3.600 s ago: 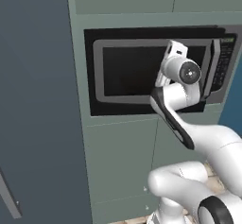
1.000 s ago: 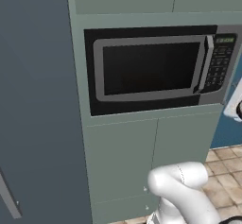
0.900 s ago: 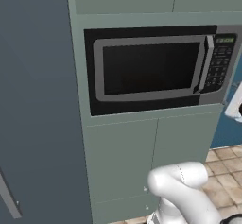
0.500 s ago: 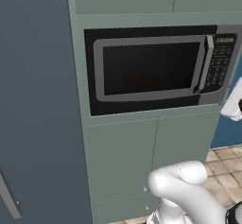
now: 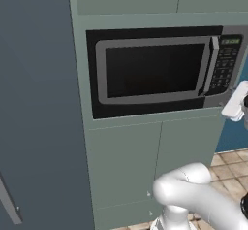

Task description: Remove the peach from the bowl and place it on the small plate. Then place the bowl with only the chicken drumstick in the microwave, close the door, and press the start button to microwave the chicken drumstick.

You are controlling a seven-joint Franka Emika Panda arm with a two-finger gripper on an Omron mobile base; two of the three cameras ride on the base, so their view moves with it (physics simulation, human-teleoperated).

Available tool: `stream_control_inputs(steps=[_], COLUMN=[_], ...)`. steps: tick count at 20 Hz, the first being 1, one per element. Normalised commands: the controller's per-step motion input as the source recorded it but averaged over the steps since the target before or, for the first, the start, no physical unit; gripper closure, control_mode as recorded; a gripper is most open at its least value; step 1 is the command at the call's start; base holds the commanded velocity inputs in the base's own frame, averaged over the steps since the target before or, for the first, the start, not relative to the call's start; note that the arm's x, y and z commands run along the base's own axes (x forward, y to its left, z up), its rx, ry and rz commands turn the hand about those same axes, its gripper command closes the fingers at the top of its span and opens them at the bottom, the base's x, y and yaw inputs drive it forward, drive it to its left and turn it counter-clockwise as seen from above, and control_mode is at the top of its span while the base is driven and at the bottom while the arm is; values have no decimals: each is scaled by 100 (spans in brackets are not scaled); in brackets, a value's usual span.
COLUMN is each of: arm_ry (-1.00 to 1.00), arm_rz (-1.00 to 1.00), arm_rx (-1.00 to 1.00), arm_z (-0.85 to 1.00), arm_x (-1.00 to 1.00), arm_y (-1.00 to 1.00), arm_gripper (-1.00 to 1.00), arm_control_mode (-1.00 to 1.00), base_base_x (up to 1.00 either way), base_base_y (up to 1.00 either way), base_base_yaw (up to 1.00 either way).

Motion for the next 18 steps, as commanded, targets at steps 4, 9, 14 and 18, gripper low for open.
stream_control_inputs(steps=[4, 9, 14, 18], arm_ry=[0, 0, 0, 0], arm_rz=[2, 1, 0, 0], arm_rx=[9, 4, 0, 0], arm_z=[-18, -26, -8, -4], arm_x=[39, 37, 39, 28], arm_y=[-22, -1, 0, 9], arm_gripper=[-100, -100, -100, -100], arm_control_mode=[-100, -100, -100, -100], base_base_x=[0, 0, 0, 0], base_base_y=[0, 0, 0, 0], base_base_yaw=[0, 0, 0, 0])
